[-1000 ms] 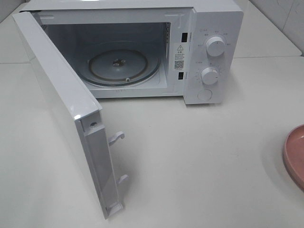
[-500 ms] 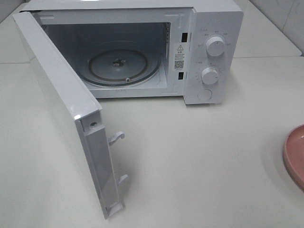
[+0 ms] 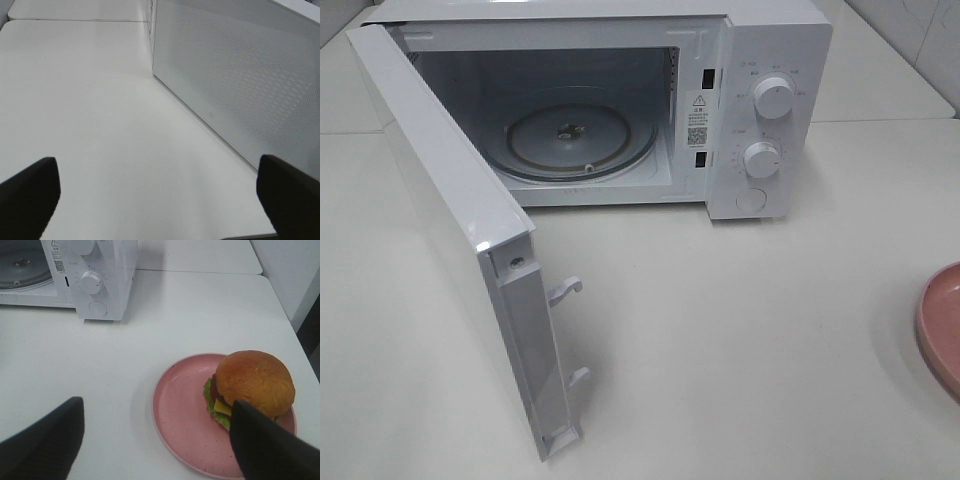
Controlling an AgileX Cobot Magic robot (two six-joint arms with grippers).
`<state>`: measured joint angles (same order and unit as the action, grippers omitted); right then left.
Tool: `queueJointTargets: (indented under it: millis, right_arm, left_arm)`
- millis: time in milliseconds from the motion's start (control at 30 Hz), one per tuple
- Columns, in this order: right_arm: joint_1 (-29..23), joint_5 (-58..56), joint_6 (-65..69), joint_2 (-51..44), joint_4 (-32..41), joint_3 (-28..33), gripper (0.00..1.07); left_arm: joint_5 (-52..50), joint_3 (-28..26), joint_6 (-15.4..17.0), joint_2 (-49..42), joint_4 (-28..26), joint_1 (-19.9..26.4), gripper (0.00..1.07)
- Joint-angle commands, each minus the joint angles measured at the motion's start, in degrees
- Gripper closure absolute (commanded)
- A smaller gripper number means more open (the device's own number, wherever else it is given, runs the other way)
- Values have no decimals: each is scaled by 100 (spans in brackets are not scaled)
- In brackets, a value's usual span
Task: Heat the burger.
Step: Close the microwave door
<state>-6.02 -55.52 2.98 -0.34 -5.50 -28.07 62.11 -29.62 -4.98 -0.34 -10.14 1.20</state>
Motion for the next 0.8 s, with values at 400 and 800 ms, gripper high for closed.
queueJointTargets:
  millis: [400, 800]
  right_arm:
    - [11, 34, -80, -155, 6, 6, 31]
    - [11, 34, -80, -155, 6, 6, 31]
  left_arm:
    - [-80, 6, 17, -29, -34, 11, 6]
    - [-80, 6, 17, -29, -34, 11, 6]
